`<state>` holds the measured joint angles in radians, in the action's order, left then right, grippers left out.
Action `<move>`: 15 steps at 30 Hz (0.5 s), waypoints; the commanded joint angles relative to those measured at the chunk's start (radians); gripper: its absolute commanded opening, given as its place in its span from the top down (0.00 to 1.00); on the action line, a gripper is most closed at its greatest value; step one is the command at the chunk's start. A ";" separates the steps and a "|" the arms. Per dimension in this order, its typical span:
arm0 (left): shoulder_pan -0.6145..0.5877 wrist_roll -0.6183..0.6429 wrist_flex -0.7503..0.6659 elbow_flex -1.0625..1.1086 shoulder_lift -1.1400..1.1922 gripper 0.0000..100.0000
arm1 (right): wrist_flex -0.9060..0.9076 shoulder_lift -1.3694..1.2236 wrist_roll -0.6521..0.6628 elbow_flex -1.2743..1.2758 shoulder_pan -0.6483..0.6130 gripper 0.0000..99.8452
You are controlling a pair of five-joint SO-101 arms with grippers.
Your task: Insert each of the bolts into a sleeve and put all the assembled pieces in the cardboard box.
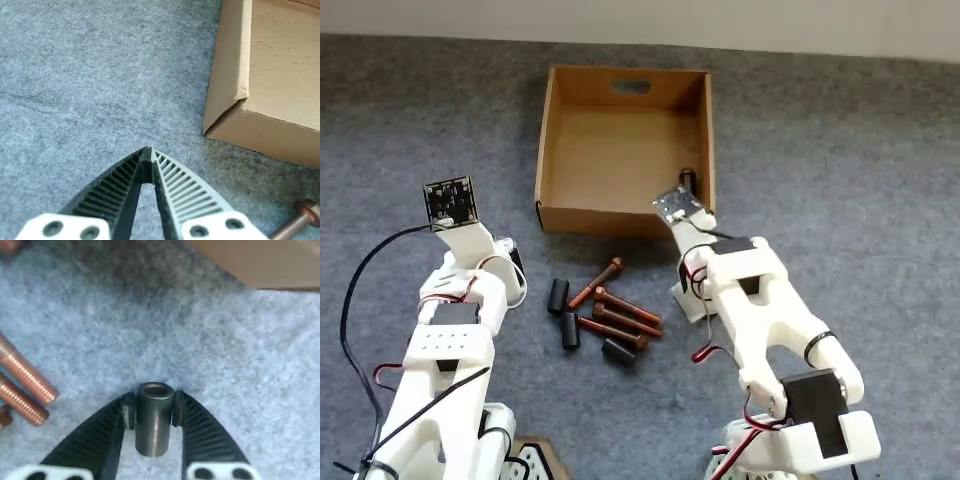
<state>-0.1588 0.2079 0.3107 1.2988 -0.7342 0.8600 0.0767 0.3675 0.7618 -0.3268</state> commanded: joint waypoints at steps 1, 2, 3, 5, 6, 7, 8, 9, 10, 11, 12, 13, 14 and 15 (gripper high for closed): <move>-0.005 -0.011 -0.020 -0.004 -0.024 0.99 | 0.073 0.004 0.012 0.012 0.001 0.92; -0.005 -0.011 -0.020 -0.004 -0.024 0.99 | 0.099 0.005 0.012 0.008 0.001 0.94; -0.005 -0.011 -0.020 -0.004 -0.024 0.99 | 0.110 0.005 0.012 0.007 0.001 0.94; -0.005 -0.011 -0.020 -0.005 -0.024 0.99 | 0.105 0.002 0.012 0.007 0.001 0.94; -0.005 -0.011 -0.020 -0.005 -0.024 0.99 | 0.105 0.001 0.012 0.007 0.001 0.94; -0.005 -0.011 -0.020 -0.005 -0.024 0.99 | 0.105 0.001 0.012 0.007 0.001 0.94; -0.005 -0.011 -0.020 -0.005 -0.024 0.99 | 0.104 0.001 0.012 0.007 -0.002 0.94; -0.005 -0.011 -0.020 -0.005 -0.024 0.99 | 0.093 -0.001 0.012 0.008 -0.004 0.94; -0.005 -0.011 -0.020 -0.005 -0.024 0.99 | 0.077 -0.002 0.012 0.010 -0.004 0.95; -0.005 -0.011 -0.020 -0.005 -0.024 0.99 | 0.064 -0.002 0.012 0.013 -0.004 0.95; -0.005 -0.011 -0.020 -0.005 -0.024 0.99 | 0.045 0.002 0.012 0.016 -0.004 0.98; -0.005 -0.011 -0.020 -0.005 -0.024 0.99 | 0.036 0.005 0.012 0.018 -0.002 1.00; -0.005 -0.011 -0.020 -0.005 -0.024 0.99 | 0.035 0.007 0.012 0.015 -0.001 0.99; -0.005 -0.011 -0.020 -0.005 -0.024 0.99 | 0.035 0.012 0.006 0.010 0.001 0.99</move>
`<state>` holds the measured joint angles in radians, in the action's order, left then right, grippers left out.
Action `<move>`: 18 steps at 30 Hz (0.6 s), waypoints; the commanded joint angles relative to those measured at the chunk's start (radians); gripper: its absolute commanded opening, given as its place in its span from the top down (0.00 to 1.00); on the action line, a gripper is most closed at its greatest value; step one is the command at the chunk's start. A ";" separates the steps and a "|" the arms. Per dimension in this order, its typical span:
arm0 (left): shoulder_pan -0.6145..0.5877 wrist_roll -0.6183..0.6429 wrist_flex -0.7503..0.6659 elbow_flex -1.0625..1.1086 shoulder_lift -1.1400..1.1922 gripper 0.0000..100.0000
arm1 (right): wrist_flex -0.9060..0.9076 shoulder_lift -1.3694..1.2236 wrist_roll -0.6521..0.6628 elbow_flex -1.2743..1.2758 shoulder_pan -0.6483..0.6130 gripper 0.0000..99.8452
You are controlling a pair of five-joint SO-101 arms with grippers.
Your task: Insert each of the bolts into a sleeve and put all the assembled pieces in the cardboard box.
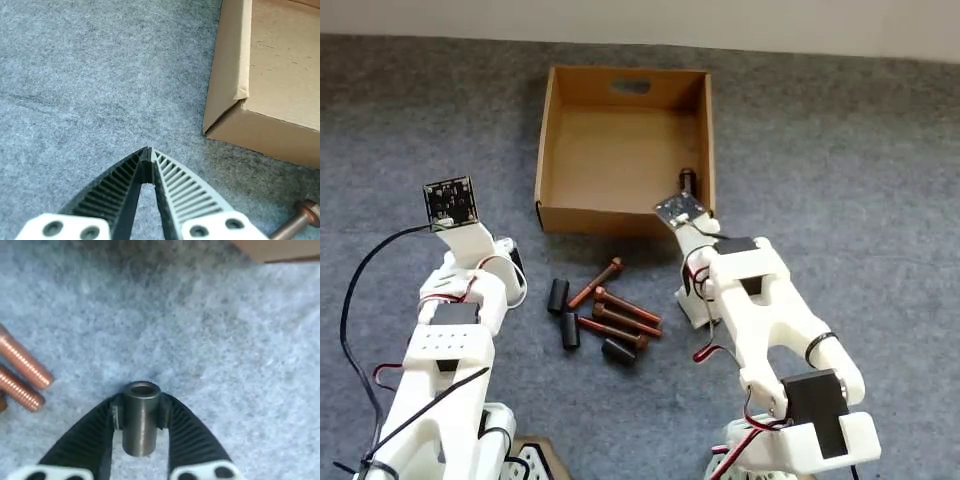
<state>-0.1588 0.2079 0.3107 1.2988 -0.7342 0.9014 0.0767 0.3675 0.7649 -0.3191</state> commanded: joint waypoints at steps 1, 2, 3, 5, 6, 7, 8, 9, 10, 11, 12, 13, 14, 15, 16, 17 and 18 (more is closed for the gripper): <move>-0.005 -0.011 -0.020 -0.005 -0.024 0.99 | -0.005 0.028 0.006 0.007 -0.007 1.00; -0.005 -0.011 -0.020 -0.005 -0.024 0.99 | -0.005 0.062 0.005 0.012 -0.007 1.00; -0.005 -0.011 -0.020 -0.005 -0.024 0.99 | -0.005 0.111 0.005 0.015 -0.007 1.00; -0.005 -0.011 -0.020 -0.005 -0.024 0.99 | 0.004 0.234 -0.021 0.039 -0.008 1.00; -0.005 -0.011 -0.020 -0.007 -0.024 0.99 | 0.005 0.306 -0.048 0.062 -0.008 1.00; -0.005 -0.011 -0.020 -0.007 -0.024 0.99 | 0.002 0.386 -0.069 0.090 -0.013 1.00; -0.005 -0.011 -0.020 -0.007 -0.024 0.99 | 0.001 0.456 -0.086 0.116 -0.018 1.00; -0.004 -0.012 -0.020 -0.007 -0.024 0.99 | 0.001 0.526 -0.100 0.142 -0.030 1.00; -0.001 -0.028 -0.017 -0.008 -0.024 0.99 | -0.005 0.588 -0.112 0.165 -0.039 1.00; 0.002 -0.049 -0.017 -0.008 -0.024 0.99 | -0.021 0.650 -0.133 0.194 -0.048 1.00; 0.013 -0.064 -0.017 -0.010 -0.024 0.99 | -0.047 0.700 -0.161 0.228 -0.056 1.00; 0.027 -0.080 -0.015 -0.012 -0.024 0.99 | -0.085 0.746 -0.190 0.266 -0.062 1.00; 0.042 -0.100 -0.014 -0.013 -0.024 0.99 | -0.127 0.782 -0.218 0.308 -0.064 1.00; 0.062 -0.129 -0.011 -0.025 -0.024 0.99 | -0.171 0.811 -0.242 0.351 -0.065 1.00; 0.082 -0.163 0.012 -0.041 -0.022 0.99 | -0.208 0.834 -0.261 0.390 -0.065 1.00; 0.102 -0.193 0.051 -0.061 -0.022 0.99 | -0.236 0.852 -0.270 0.423 -0.065 1.00; 0.119 -0.215 0.100 -0.087 -0.022 0.99 | -0.251 0.865 -0.272 0.450 -0.065 1.00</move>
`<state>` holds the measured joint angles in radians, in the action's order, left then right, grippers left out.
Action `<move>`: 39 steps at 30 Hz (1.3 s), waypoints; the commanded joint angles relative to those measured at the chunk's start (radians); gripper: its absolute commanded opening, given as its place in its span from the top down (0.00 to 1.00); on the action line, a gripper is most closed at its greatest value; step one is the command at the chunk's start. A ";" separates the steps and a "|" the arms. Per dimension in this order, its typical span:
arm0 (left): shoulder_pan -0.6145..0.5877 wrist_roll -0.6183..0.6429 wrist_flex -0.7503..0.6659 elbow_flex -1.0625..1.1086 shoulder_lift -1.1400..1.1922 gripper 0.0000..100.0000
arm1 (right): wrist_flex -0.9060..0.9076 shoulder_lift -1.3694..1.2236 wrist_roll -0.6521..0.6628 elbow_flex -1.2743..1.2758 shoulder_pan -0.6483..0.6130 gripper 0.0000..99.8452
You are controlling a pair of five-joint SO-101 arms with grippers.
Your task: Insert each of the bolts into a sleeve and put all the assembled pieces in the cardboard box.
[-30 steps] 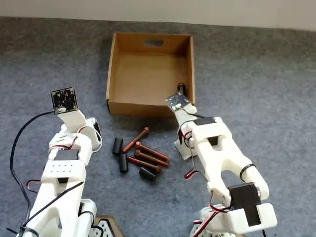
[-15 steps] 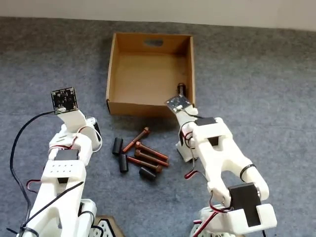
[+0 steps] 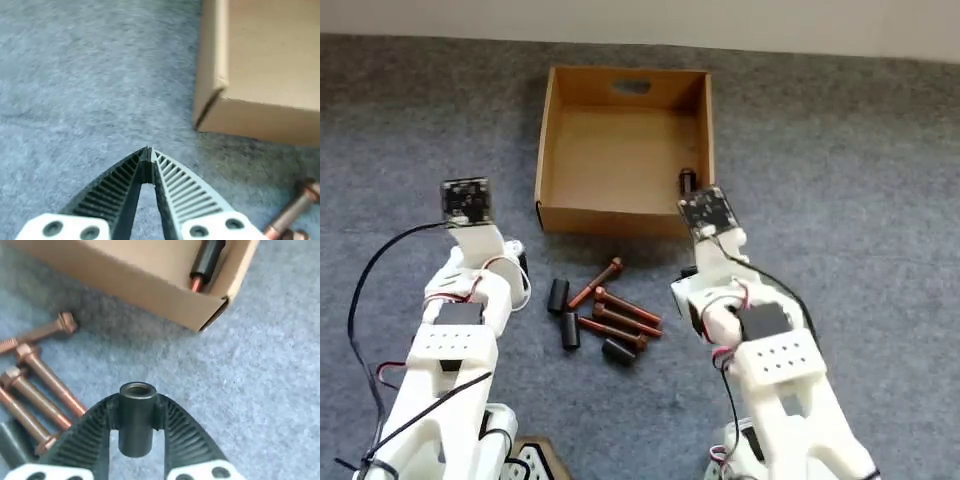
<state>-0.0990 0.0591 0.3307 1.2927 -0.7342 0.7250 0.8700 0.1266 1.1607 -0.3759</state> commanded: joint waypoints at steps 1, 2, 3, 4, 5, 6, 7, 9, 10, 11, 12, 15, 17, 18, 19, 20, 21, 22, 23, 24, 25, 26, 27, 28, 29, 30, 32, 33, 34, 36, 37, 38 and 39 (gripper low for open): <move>0.079 -0.078 0.129 -0.108 -0.022 0.99 | -0.079 0.081 -0.031 0.076 -0.008 1.00; 0.096 -0.086 0.178 -0.134 -0.022 0.98 | -0.082 0.087 -0.032 0.088 -0.008 1.00; 0.113 -0.089 0.222 -0.159 -0.021 0.95 | -0.082 0.087 -0.032 0.091 -0.007 1.00; 0.128 -0.106 0.259 -0.182 -0.015 0.92 | -0.082 0.087 -0.032 0.093 -0.004 1.00; 0.148 -0.133 0.292 -0.202 -0.001 0.88 | -0.082 0.087 -0.032 0.096 -0.004 1.00; 0.166 -0.161 0.311 -0.217 0.019 0.85 | -0.082 0.087 -0.032 0.097 -0.004 1.00; 0.185 -0.184 0.327 -0.231 0.045 0.82 | -0.084 0.087 -0.034 0.097 -0.004 1.00; 0.211 -0.203 0.338 -0.257 0.114 0.80 | -0.084 0.087 -0.034 0.097 -0.002 1.00; 0.219 -0.204 0.341 -0.277 0.153 0.81 | -0.084 0.087 -0.034 0.099 -0.001 1.00; 0.225 -0.206 0.347 -0.302 0.199 0.81 | -0.084 0.090 -0.034 0.099 0.010 1.00; 0.229 -0.206 0.361 -0.335 0.245 0.81 | -0.084 0.093 -0.035 0.099 0.024 1.00; 0.231 -0.206 0.443 -0.463 0.384 0.81 | -0.084 0.094 -0.035 0.099 0.071 1.00; 0.231 -0.203 0.494 -0.545 0.461 0.81 | -0.084 0.094 -0.035 0.099 0.101 1.00; 0.232 -0.203 0.517 -0.582 0.487 0.81 | -0.085 0.094 -0.035 0.099 0.113 1.00; 0.234 -0.203 0.537 -0.615 0.507 0.81 | -0.085 0.094 -0.035 0.099 0.122 1.00; 0.245 -0.201 0.555 -0.642 0.521 0.81 | -0.085 0.093 -0.035 0.099 0.128 1.00; 0.255 -0.201 0.572 -0.667 0.527 0.81 | -0.085 0.091 -0.035 0.101 0.128 1.00; 0.269 -0.201 0.588 -0.685 0.527 0.81 | -0.085 0.087 -0.035 0.101 0.128 1.00; 0.292 -0.201 0.598 -0.704 0.527 0.81 | -0.085 0.087 -0.035 0.102 0.128 0.99; 0.315 -0.201 0.605 -0.716 0.527 0.81 | -0.085 0.087 -0.035 0.107 0.128 0.99; 0.341 -0.201 0.611 -0.730 0.530 0.81 | -0.087 0.093 -0.035 0.117 0.127 0.99; 0.366 -0.201 0.617 -0.740 0.536 0.81 | -0.096 0.094 -0.035 0.128 0.127 0.99; 0.389 -0.206 0.618 -0.745 0.538 0.81 | -0.110 0.094 -0.035 0.137 0.127 0.99; 0.407 -0.206 0.617 -0.746 0.538 0.81 | -0.122 0.094 -0.035 0.145 0.127 0.99; 0.418 -0.207 0.614 -0.746 0.538 0.81 | -0.130 0.094 -0.035 0.150 0.127 0.99; 0.423 -0.207 0.612 -0.746 0.538 0.81 | -0.131 0.094 -0.035 0.150 0.127 0.99; 0.420 -0.209 0.611 -0.746 0.538 0.81 | -0.131 0.094 -0.035 0.150 0.127 0.99; 0.415 -0.209 0.611 -0.746 0.539 0.81 | -0.131 0.094 -0.035 0.150 0.127 0.99; 0.412 -0.209 0.611 -0.745 0.539 0.81 | -0.131 0.094 -0.035 0.150 0.127 0.99; 0.406 -0.209 0.611 -0.745 0.539 0.81 | -0.131 0.094 -0.035 0.150 0.127 0.99; 0.403 -0.210 0.611 -0.745 0.539 0.81 | -0.131 0.094 -0.035 0.150 0.127 0.99; 0.400 -0.222 0.611 -0.745 0.539 0.81 | -0.131 0.094 -0.035 0.150 0.127 0.99; 0.397 -0.244 0.611 -0.745 0.541 0.81 | -0.131 0.094 -0.035 0.150 0.127 0.99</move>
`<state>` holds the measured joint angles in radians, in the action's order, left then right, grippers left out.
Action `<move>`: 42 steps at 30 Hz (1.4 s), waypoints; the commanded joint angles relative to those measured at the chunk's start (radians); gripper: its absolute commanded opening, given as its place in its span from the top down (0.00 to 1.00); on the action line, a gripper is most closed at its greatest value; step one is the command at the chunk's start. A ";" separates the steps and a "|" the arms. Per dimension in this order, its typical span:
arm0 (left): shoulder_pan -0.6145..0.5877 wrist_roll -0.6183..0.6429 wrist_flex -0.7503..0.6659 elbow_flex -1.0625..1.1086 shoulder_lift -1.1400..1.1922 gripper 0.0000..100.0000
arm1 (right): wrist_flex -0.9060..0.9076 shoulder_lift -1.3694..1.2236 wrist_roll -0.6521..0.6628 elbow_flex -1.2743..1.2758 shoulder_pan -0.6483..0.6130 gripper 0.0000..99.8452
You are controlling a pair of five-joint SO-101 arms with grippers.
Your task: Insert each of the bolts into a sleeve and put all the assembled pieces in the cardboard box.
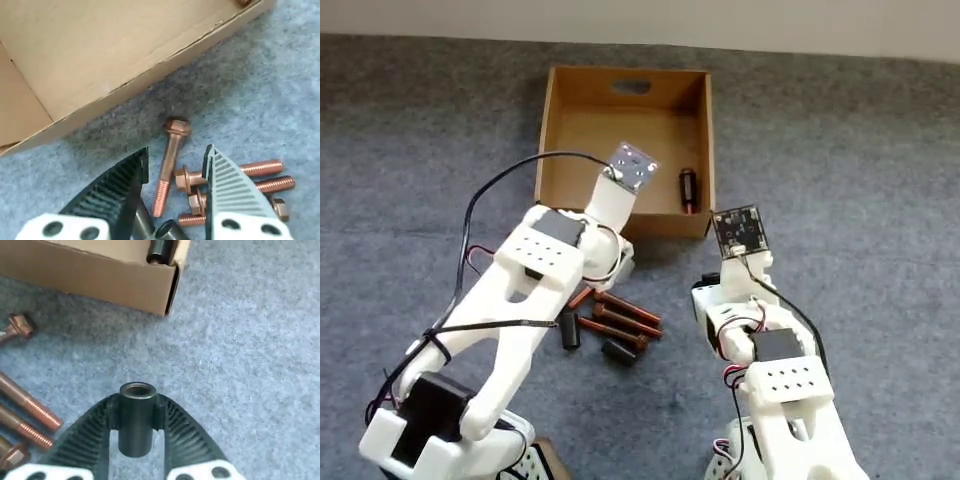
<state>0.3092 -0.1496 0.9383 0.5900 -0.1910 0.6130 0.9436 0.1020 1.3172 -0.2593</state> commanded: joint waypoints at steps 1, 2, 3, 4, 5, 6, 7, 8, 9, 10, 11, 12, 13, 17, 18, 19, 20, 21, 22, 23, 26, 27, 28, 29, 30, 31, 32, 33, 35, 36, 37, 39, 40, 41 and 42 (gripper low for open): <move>-0.013 -0.052 0.003 -0.039 0.010 0.81 | -0.019 0.021 -0.011 -0.008 0.010 0.99; -0.013 -0.063 0.002 -0.036 0.030 0.81 | -0.019 0.021 -0.011 -0.008 0.010 0.99; -0.013 -0.069 0.002 -0.041 0.058 0.81 | -0.019 0.021 -0.011 -0.008 0.010 0.99; -0.015 -0.069 0.002 -0.047 0.091 0.81 | -0.019 0.021 -0.011 -0.008 0.010 0.99; -0.015 -0.069 0.002 -0.058 0.130 0.81 | -0.019 0.021 -0.011 -0.008 0.010 0.99; -0.016 -0.069 0.002 -0.074 0.170 0.81 | -0.019 0.021 -0.011 -0.008 0.010 0.99; -0.018 -0.069 0.002 -0.094 0.203 0.81 | -0.019 0.021 -0.011 -0.008 0.010 0.99; -0.019 -0.068 0.002 -0.114 0.234 0.81 | -0.019 0.021 -0.011 -0.010 0.010 0.99; -0.021 -0.066 0.002 -0.133 0.262 0.81 | -0.019 0.021 -0.011 -0.010 0.010 0.99; -0.021 -0.066 0.002 -0.153 0.286 0.81 | -0.019 0.021 -0.011 -0.010 0.010 0.99; -0.021 -0.064 0.002 -0.170 0.302 0.81 | -0.019 0.021 -0.011 -0.010 0.010 0.99; -0.021 -0.064 0.002 -0.182 0.315 0.81 | -0.019 0.021 -0.011 -0.010 0.010 0.99; -0.019 -0.064 0.002 -0.193 0.326 0.81 | -0.019 0.021 -0.011 -0.010 0.010 0.99; -0.021 -0.064 -0.046 -0.202 0.352 0.81 | -0.019 0.021 -0.011 -0.010 0.008 0.99; -0.021 -0.064 -0.058 -0.199 0.354 0.81 | -0.019 0.021 -0.011 -0.010 0.007 0.99; -0.021 -0.064 -0.063 -0.199 0.354 0.81 | -0.019 0.021 -0.011 -0.010 0.007 0.99; -0.021 -0.064 -0.063 -0.199 0.354 0.81 | -0.019 0.021 -0.011 -0.010 0.007 0.99; -0.021 -0.064 -0.063 -0.199 0.354 0.82 | -0.019 0.021 -0.011 -0.010 0.007 0.99; -0.021 -0.064 -0.063 -0.199 0.354 0.84 | -0.019 0.021 -0.011 -0.010 0.007 0.99; -0.021 -0.064 -0.063 -0.199 0.354 0.88 | -0.019 0.021 -0.011 -0.010 0.007 0.99; -0.016 -0.063 -0.068 -0.180 0.352 1.00 | -0.019 0.021 -0.011 -0.010 0.007 0.99; -0.015 -0.063 -0.068 -0.174 0.352 0.97 | -0.019 0.021 -0.011 -0.008 0.007 0.99; -0.013 -0.063 -0.068 -0.170 0.352 0.96 | -0.019 0.021 -0.011 -0.008 0.007 0.99; -0.012 -0.063 -0.068 -0.162 0.352 0.97 | -0.019 0.021 -0.011 -0.008 0.007 0.99; -0.012 -0.063 -0.068 -0.159 0.351 0.98 | -0.019 0.021 -0.011 -0.008 0.007 0.99; -0.012 -0.063 -0.066 -0.159 0.349 0.99 | -0.019 0.021 -0.011 -0.008 0.007 0.99; -0.012 -0.063 -0.063 -0.157 0.346 0.99 | -0.019 0.021 -0.011 -0.008 0.007 0.99; -0.012 -0.063 -0.063 -0.157 0.343 0.99 | -0.019 0.021 -0.011 -0.008 0.007 0.99; -0.012 -0.063 -0.061 -0.157 0.341 0.99 | -0.019 0.021 -0.011 -0.008 0.007 0.99; -0.012 -0.063 -0.061 -0.159 0.340 0.99 | -0.019 0.021 -0.011 -0.008 0.007 0.99; -0.012 -0.063 -0.060 -0.160 0.334 0.99 | -0.019 0.021 -0.011 -0.008 0.007 0.99; -0.012 -0.063 -0.041 -0.159 0.303 0.99 | -0.019 0.021 -0.011 -0.008 0.007 0.99; -0.012 -0.063 -0.020 -0.159 0.280 0.99 | -0.019 0.021 -0.011 -0.008 0.007 0.99; -0.012 -0.063 0.002 -0.159 0.259 0.99 | -0.019 0.021 -0.011 -0.008 0.008 0.99; -0.012 -0.063 0.021 -0.157 0.240 0.99 | -0.019 0.021 -0.011 -0.008 0.008 0.99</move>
<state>0.3046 -0.2110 0.9137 0.4350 0.1404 0.6130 0.9436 0.1020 1.3172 -0.2593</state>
